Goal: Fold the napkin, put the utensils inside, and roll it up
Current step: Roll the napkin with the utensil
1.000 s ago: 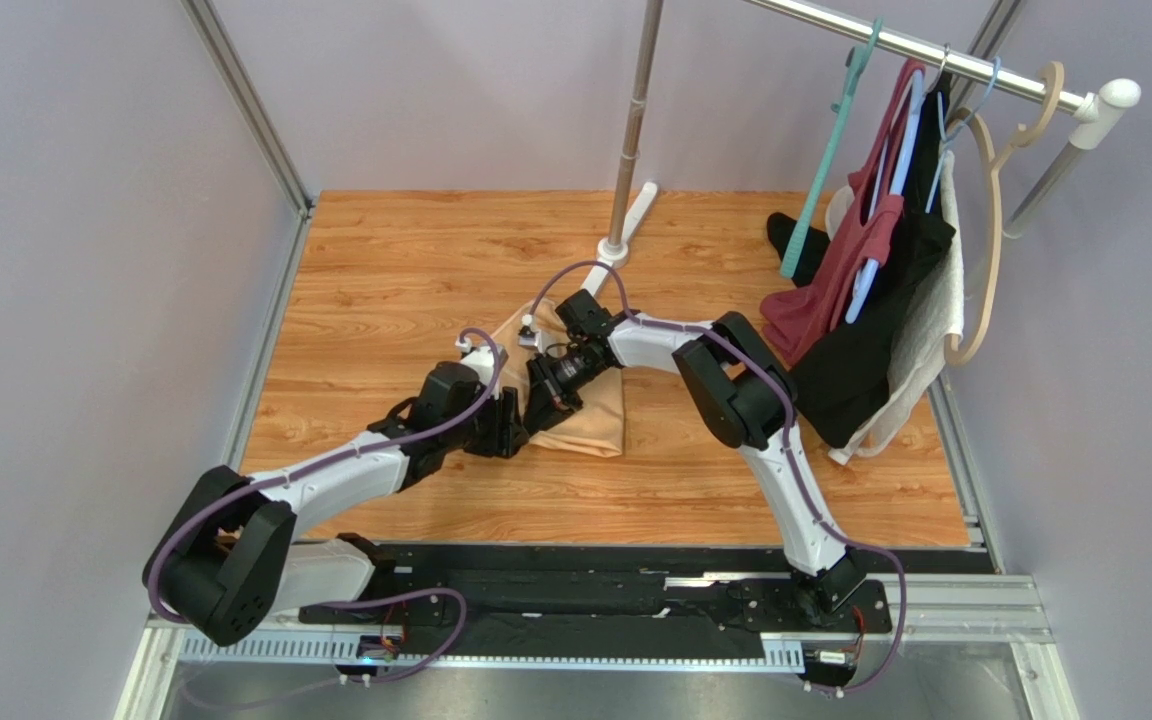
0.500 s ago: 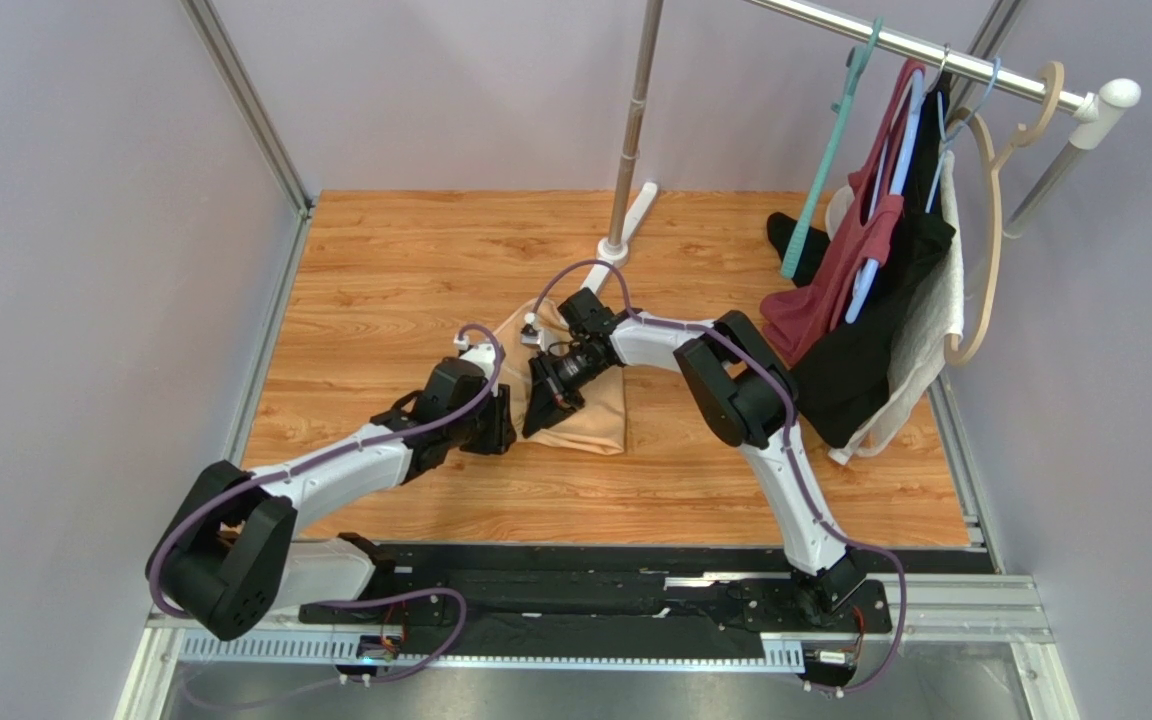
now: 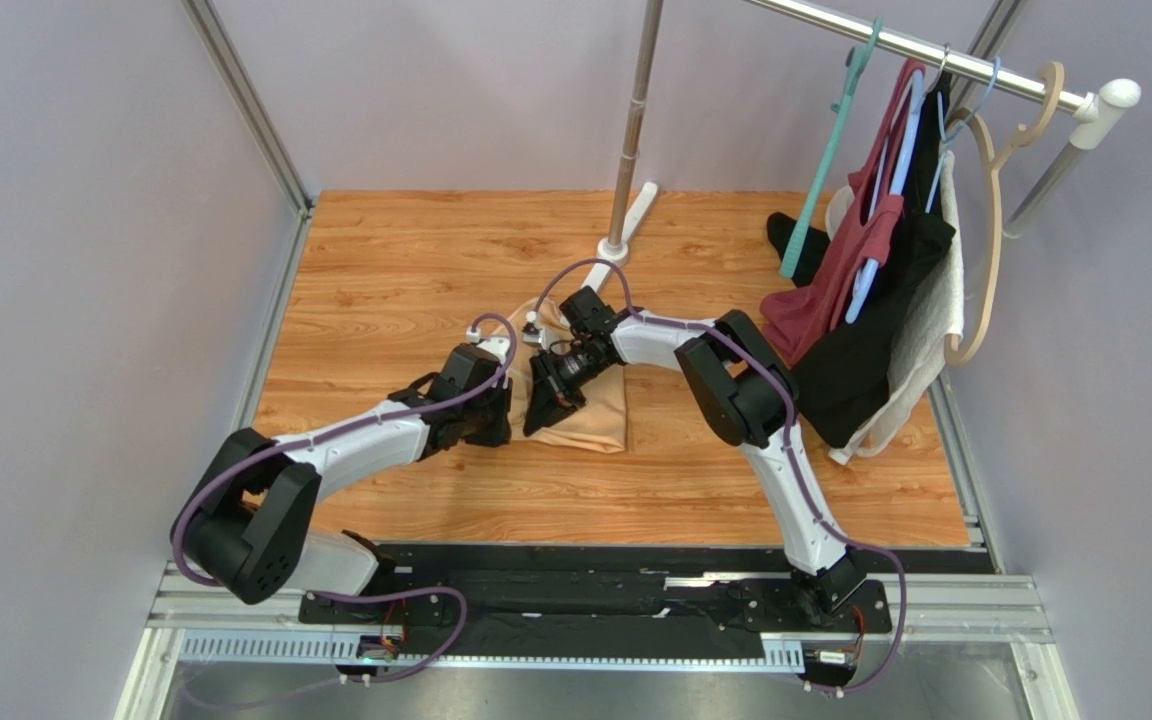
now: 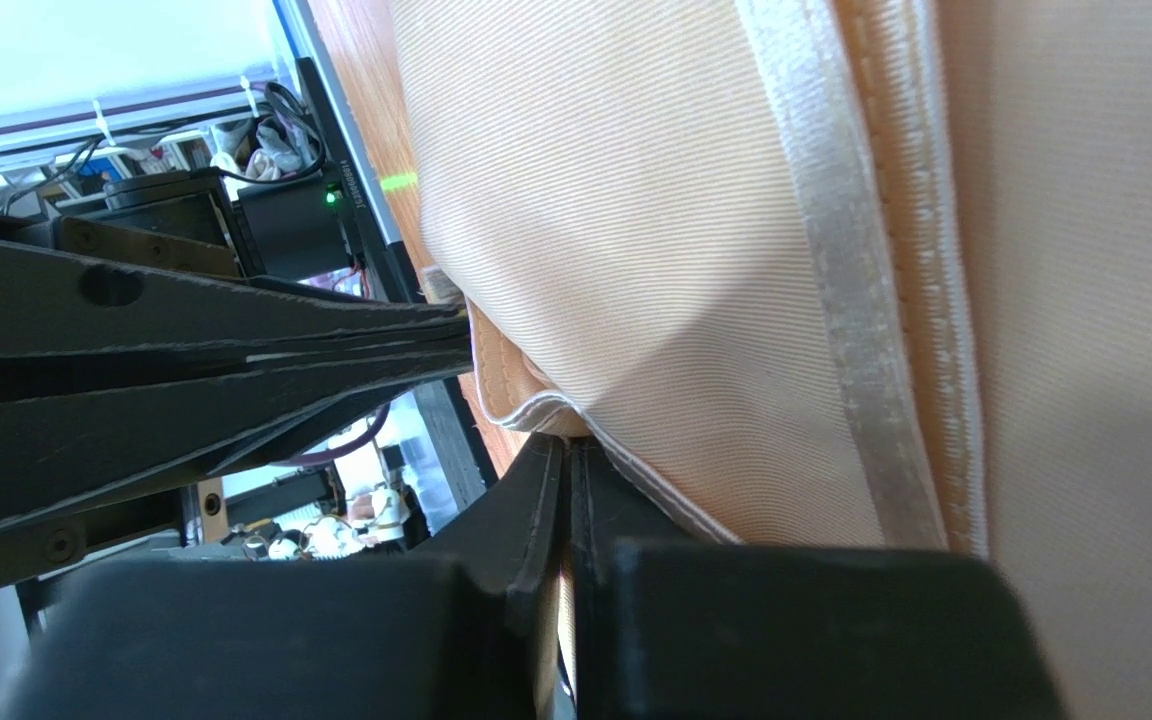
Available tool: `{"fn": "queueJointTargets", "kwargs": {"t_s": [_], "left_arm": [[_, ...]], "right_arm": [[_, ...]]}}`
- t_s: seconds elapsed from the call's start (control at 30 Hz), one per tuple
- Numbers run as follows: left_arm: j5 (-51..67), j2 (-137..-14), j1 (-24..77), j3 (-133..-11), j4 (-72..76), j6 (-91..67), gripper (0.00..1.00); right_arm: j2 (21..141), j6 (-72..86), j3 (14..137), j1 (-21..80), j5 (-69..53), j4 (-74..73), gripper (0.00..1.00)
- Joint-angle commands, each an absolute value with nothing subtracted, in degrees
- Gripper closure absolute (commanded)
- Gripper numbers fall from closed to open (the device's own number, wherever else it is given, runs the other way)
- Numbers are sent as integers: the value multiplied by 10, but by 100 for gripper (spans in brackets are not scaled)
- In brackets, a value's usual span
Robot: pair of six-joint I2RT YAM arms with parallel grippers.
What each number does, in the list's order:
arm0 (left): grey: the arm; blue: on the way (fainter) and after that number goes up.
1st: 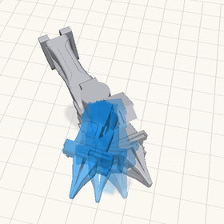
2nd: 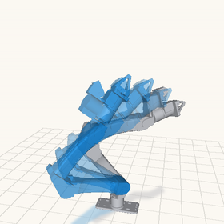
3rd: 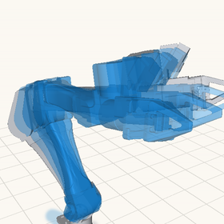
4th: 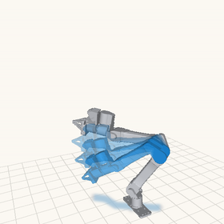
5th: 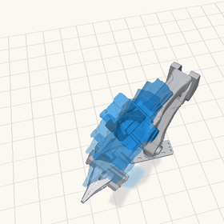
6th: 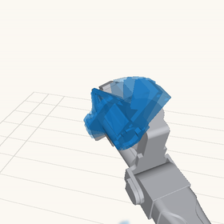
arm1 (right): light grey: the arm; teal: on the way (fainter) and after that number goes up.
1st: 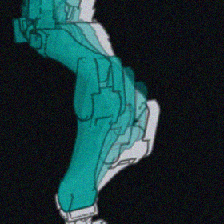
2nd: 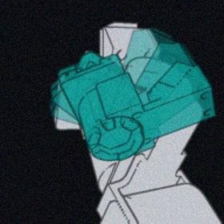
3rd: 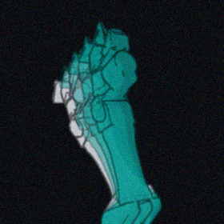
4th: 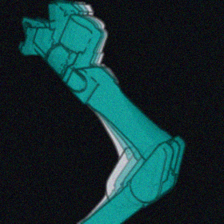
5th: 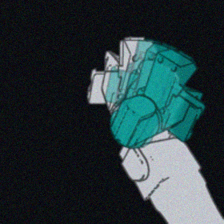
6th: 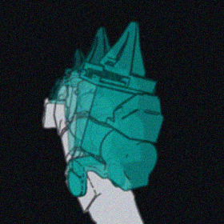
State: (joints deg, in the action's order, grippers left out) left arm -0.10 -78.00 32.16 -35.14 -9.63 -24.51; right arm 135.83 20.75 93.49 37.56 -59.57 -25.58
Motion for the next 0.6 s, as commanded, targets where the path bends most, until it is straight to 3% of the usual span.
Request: {"fn": "queueJointTargets", "kwargs": {"t_s": [0.0, 0.03, 0.07, 0.17, 0.57], "left_arm": [[8, -804, 323, -379, -127, -235, 100], [14, -809, 323, -381, -133, -233, 100], [18, -809, 323, -383, -135, -233, 100], [24, -809, 323, -392, -148, -237, 100], [90, -837, 291, -423, -178, -240, 100]], "right_arm": [[1330, 195, 929, 369, -564, -257, 89], [1321, 192, 918, 369, -563, -256, 82], [1310, 181, 911, 368, -557, -256, 67], [1258, 157, 878, 369, -535, -253, 54], [1001, 88, 622, 360, -354, -105, 46]]}}
